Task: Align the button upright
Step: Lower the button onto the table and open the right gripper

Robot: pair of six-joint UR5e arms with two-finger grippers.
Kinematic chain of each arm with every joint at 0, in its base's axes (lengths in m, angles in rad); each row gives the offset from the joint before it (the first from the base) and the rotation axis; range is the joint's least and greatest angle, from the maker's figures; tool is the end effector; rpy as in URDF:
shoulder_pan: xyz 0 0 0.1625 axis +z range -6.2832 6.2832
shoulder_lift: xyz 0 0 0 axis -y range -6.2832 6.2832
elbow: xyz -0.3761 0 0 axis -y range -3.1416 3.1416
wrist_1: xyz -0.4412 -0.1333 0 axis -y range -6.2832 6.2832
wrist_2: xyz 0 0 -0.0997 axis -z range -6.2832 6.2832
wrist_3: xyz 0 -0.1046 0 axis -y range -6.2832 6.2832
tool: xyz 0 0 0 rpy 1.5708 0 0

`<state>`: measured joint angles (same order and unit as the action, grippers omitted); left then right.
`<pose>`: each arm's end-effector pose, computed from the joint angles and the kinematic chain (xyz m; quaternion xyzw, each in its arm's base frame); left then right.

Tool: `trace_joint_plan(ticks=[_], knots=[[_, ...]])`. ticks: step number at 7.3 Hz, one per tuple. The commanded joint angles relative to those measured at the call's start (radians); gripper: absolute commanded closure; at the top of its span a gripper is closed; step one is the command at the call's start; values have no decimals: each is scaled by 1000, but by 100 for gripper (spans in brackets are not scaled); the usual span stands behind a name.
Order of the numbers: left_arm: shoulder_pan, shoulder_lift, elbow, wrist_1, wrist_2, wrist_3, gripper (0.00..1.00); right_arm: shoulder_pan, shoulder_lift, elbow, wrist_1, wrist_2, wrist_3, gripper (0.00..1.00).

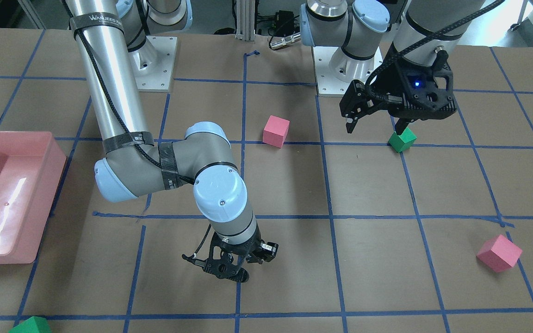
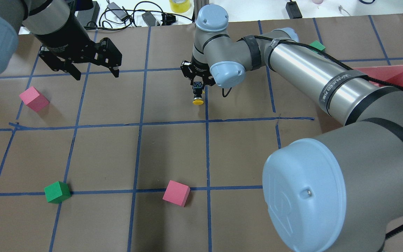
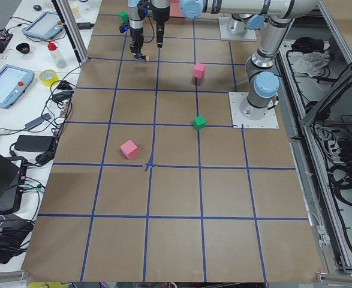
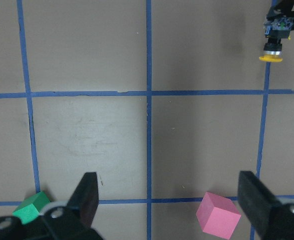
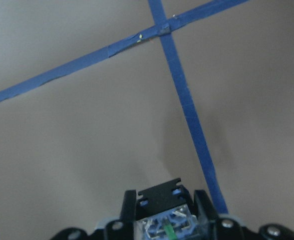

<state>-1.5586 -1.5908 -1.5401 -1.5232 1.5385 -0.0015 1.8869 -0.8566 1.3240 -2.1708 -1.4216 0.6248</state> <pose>-0.1299 -0.5559 0.4447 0.0064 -0.9994 0.0292 0.0160 0.3755 -0.6692 0.1586 0.1481 0.9840 -0.0252 0.0962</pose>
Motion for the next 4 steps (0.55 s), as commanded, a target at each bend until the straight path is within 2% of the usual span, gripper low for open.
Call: trace_joint_plan(ticks=[1,4], knots=[[0,0,0,0,0,0,0,6,8,4,2,1,-69,100],[0,0,0,-2,0,0,0,6,10,23,12,-14,-79,100]])
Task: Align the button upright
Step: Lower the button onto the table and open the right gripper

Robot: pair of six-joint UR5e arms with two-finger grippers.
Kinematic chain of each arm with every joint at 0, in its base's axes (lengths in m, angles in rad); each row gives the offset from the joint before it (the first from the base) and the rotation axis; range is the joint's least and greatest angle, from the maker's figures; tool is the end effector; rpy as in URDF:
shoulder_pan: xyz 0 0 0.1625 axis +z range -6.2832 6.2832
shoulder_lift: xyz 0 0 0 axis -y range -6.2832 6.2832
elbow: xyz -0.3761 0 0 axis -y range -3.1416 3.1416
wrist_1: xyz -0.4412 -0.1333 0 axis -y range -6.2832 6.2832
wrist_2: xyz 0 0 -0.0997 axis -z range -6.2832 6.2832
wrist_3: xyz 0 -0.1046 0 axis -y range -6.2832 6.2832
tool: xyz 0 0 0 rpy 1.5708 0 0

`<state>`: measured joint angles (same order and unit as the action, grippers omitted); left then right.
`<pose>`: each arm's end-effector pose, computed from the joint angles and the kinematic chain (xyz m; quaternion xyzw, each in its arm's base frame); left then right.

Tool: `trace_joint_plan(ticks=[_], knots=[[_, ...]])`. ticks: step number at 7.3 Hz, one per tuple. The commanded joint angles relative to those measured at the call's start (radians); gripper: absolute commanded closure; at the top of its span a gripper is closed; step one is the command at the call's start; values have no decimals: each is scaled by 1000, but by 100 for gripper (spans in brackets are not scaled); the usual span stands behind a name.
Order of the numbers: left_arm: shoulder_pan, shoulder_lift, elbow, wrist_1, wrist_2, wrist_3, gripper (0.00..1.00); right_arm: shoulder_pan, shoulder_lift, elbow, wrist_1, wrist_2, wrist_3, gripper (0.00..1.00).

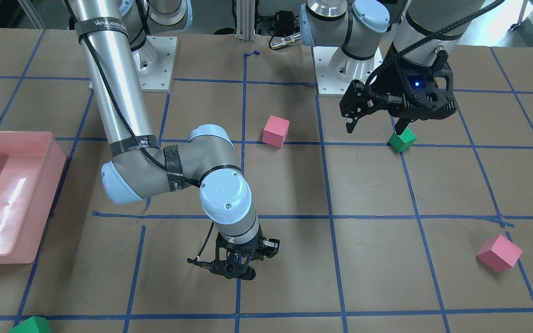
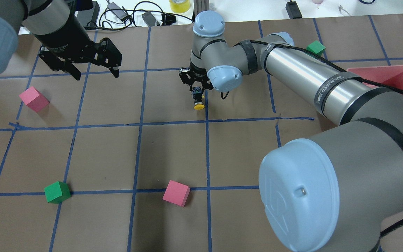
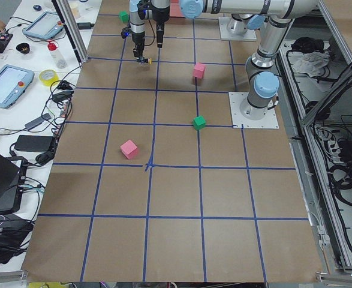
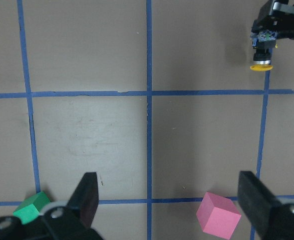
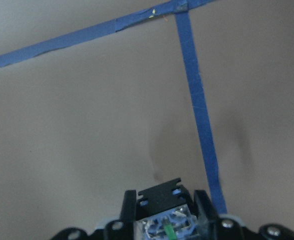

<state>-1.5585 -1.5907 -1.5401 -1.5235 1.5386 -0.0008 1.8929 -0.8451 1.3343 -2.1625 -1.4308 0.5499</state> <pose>-0.1298 -0.5559 0.4447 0.0061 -0.9994 0.0291 0.0159 0.3773 -0.6635 0.1437 0.1097 0.9902 -0.0168 0.0849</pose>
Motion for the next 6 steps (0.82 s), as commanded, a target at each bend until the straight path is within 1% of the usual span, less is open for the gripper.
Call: trace_joint_plan(ticks=[1,2,3,4,5,6], knots=[[0,0,0,0,0,-1,0,0,-3,25,4,-6,2,100],[0,0,0,0,0,-1,0,0,-8,39,4,-6,8,100],[-2,0,0,0,2,2,0,0,-11,37,4,-6,5,20],[-2,0,0,-1,2,-1,0,0,-31,33,6,-2,8,0],[0,0,0,-1,2,2,0,-1,-47,39,6,7,2,0],[-2,0,0,-1,0,-1,0,-1,-63,33,10,-6,-4,0]])
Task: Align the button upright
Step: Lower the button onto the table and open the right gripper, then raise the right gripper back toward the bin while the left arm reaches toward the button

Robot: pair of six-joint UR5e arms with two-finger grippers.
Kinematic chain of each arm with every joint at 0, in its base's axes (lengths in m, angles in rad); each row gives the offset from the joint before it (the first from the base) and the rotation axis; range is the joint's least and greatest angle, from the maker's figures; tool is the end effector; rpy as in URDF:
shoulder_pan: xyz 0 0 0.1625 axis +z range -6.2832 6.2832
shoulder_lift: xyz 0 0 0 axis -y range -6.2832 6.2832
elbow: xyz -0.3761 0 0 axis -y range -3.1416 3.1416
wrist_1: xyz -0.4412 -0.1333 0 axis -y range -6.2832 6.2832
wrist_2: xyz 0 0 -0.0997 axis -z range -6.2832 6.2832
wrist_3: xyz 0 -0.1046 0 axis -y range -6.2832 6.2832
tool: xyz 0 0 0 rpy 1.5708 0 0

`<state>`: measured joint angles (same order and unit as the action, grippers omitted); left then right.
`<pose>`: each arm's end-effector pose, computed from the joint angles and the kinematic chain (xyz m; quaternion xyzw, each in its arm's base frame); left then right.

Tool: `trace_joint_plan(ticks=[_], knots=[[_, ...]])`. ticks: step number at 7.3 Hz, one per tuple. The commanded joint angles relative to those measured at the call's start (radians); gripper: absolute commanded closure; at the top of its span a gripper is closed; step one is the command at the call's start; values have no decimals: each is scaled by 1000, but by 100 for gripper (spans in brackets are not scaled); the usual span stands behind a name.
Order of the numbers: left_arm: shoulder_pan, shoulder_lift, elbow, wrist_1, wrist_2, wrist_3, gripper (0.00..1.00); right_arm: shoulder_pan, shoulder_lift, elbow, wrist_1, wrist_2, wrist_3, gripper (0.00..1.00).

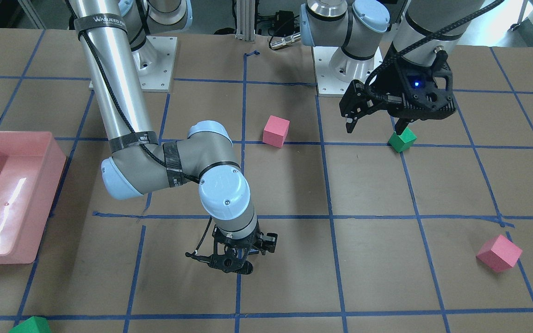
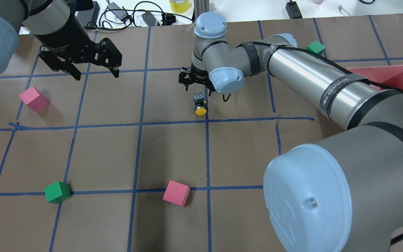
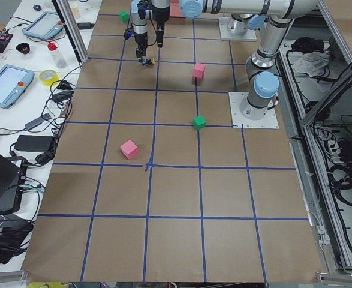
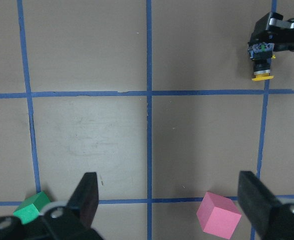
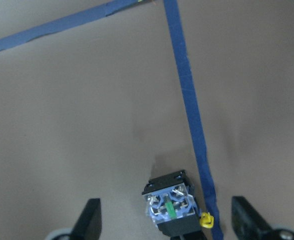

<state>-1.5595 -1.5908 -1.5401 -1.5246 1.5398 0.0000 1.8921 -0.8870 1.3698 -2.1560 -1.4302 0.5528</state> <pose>-0.1303 -0.5557 0.4445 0.0052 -0.9995 0.0285 0.0153 0.3735 -0.6536 0.1564 0.1115 0.9900 -0.0166 0.0852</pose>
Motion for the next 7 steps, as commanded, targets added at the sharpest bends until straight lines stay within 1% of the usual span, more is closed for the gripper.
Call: trace_joint_plan(ticks=[1,2,3,4,5,6,7], knots=[[-4,0,8,1,-3,-2,0,-13,-70,15,7,-6,-63,0],[-8,-2,2,1,-1,-2,0,-34,-122,21,16,-9,-308,0],[-22,-20,-11,15,9,-20,0,-74,-186,47,121,-12,-386,0],[-49,-29,-68,123,3,-34,0,-137,-251,75,181,-7,-398,0],[-82,-29,-171,321,5,-50,0,-190,-317,106,235,-7,-440,0],[-115,-35,-286,522,6,-57,0,-249,-376,117,313,-10,-512,0],[-151,-49,-387,717,2,-111,0,-317,-453,115,437,-10,-537,0]])
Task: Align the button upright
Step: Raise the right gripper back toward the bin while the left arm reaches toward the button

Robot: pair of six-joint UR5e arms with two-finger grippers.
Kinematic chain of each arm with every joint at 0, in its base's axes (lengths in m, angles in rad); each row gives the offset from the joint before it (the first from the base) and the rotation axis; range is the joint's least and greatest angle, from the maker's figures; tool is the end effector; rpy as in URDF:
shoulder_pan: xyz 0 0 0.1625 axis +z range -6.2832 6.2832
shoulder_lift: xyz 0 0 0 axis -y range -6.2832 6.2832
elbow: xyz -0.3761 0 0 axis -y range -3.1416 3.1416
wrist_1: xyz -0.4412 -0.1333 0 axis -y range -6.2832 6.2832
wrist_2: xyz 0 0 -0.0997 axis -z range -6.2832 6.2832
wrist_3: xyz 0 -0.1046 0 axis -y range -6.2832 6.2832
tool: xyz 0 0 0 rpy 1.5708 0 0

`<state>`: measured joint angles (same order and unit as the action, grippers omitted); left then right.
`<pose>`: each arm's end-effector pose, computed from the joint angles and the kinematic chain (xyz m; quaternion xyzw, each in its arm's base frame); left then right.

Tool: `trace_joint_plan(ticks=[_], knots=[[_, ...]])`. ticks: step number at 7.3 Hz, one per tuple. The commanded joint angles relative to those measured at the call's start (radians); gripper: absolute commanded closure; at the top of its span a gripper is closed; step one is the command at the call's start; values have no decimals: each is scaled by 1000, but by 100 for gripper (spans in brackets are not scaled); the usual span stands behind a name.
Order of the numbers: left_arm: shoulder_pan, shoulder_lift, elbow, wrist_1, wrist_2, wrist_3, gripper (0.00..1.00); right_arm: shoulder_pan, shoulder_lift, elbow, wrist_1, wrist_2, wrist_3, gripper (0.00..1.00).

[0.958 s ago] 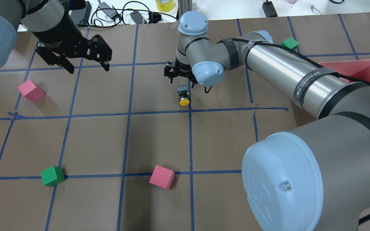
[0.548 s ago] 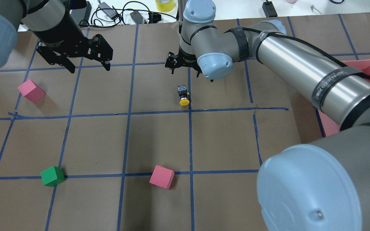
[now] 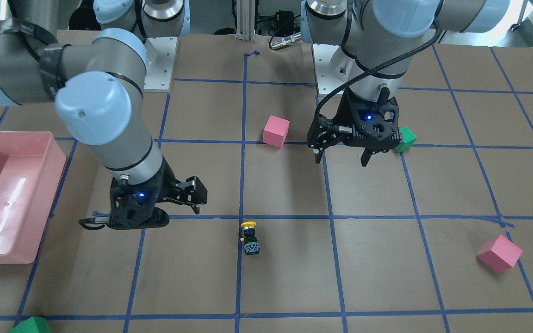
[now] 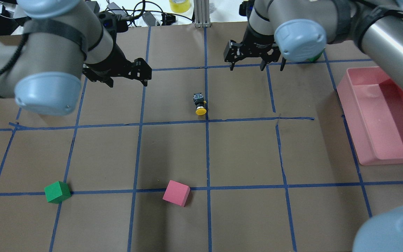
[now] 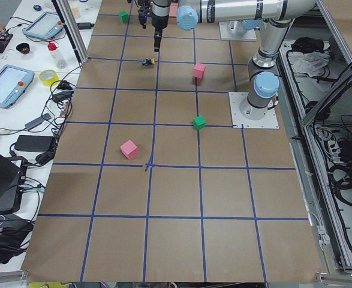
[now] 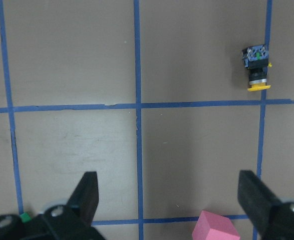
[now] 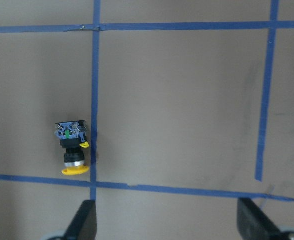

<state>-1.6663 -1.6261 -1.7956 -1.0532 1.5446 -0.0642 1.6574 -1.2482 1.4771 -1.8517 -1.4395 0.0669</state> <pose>-0.1894 -0.5507 0.3379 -0.0171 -0.9927 0.1170 0.0224 0.2030 -0.6387 0.3207 -0.0115 0.9974 -0.0208 0.0674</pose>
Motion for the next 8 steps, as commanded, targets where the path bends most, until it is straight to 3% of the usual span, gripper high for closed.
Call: trace_joint_plan(ticks=[1,4,6,8], knots=[[-91,-44,-202,354,6,-92,0,-149,-149,8,200,-1,-91,0],[-186,-202,-286,791,15,-117,2,-196,-183,9,246,2,-137,0],[-228,-306,-303,974,51,-143,2,-202,-183,11,247,-1,-153,0],[-288,-397,-295,1066,159,-264,2,-203,-188,9,246,-66,-160,0]])
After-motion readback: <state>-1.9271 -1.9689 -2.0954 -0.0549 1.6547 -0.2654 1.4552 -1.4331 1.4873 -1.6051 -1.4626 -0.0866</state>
